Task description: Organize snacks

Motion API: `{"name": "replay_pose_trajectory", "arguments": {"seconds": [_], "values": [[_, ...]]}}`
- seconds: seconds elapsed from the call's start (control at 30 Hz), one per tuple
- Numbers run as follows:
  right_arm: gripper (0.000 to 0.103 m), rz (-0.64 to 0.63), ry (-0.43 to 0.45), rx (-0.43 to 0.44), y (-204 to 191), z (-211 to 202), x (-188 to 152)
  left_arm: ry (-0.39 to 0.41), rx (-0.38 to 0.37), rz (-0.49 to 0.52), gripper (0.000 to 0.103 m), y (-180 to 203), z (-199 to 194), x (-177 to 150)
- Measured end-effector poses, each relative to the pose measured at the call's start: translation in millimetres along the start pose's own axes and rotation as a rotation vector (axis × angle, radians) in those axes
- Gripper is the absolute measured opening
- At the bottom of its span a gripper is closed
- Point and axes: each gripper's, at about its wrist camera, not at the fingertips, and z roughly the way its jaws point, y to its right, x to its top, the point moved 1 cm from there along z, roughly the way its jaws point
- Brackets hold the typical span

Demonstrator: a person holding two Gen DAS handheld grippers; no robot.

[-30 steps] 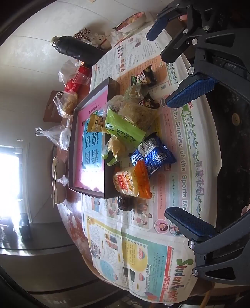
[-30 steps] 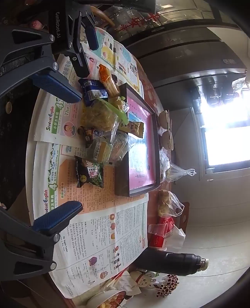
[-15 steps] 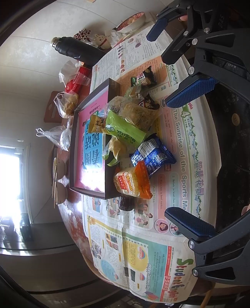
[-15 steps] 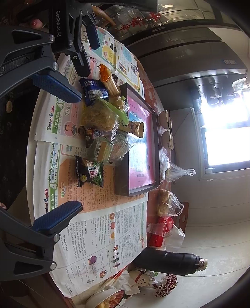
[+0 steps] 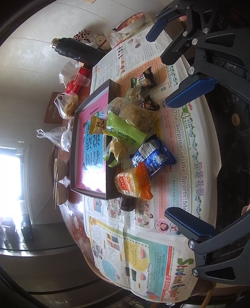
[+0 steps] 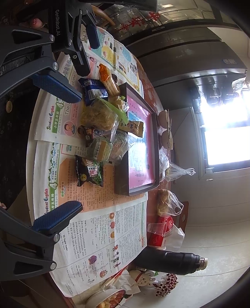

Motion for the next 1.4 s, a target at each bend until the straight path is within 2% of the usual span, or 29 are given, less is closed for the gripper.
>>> {"name": "replay_pose_trajectory", "arguments": {"seconds": [0.97, 1.4], "values": [[0.102, 0.008, -0.004, 0.003, 0, 0, -1, 0.010, -0.001, 0.010, 0.103, 0, -2, 1], [0.102, 0.027, -0.015, -0.004, 7, 6, -1, -0.004, -0.002, -0.026, 0.103, -11, 3, 4]]}}
